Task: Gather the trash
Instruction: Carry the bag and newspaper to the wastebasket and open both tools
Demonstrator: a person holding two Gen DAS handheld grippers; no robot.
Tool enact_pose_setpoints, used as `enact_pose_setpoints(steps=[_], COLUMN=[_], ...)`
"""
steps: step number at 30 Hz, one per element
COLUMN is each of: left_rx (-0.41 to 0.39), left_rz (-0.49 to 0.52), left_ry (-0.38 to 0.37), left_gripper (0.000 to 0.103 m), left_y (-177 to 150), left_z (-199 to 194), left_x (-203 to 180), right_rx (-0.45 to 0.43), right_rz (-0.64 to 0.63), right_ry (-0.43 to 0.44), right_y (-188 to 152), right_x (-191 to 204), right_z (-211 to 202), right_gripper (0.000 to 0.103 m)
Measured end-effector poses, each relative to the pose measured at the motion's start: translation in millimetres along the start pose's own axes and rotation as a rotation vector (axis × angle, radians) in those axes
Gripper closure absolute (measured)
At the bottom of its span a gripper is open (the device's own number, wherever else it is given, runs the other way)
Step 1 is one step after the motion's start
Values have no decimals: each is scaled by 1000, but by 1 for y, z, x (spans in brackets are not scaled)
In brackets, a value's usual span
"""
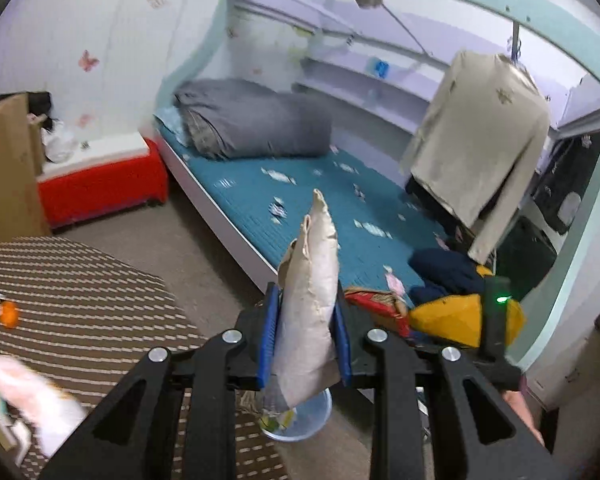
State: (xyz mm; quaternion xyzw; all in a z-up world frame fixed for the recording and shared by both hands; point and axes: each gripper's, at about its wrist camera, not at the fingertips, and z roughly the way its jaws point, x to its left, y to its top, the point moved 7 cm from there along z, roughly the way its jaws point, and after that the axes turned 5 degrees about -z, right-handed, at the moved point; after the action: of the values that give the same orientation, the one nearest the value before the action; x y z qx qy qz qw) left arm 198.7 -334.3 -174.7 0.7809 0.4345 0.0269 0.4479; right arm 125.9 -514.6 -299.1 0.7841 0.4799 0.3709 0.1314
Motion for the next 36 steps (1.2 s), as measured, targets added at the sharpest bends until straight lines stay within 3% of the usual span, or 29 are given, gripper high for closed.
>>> enact_pose_setpoints(steps=[10,12,16,23,26,28,29,36], left_rx=[190,224,314,441,495,506,496,415], left_rz=[18,28,42,53,48,49,47,49], left_ry=[12,15,21,29,30,47,71,110], left_gripper=[79,79,79,77,63,17,12,10], left_y=[-33,-39,-57,-84,-94,-97,-97,-79], left_z=[91,105,140,187,208,215,214,186], left_x=[-28,-33,-38,-39,-36,-33,-28,-19], right_rx=[175,196,160,42,-3,-22,-28,-66], right_rz=[173,212,283,326,332,328,327,294], right_ry=[-10,-24,-45,-62,-65,-70,-69,-85], right_y=[-49,-54,-52,-38,-35,-35,-34,-25], right_x=[-67,-81,-101,-115,-113,-111,-109,-90], right_z=[84,96,94,49,30,23,20,9], right_gripper=[31,20,12,10,8,6,6,6])
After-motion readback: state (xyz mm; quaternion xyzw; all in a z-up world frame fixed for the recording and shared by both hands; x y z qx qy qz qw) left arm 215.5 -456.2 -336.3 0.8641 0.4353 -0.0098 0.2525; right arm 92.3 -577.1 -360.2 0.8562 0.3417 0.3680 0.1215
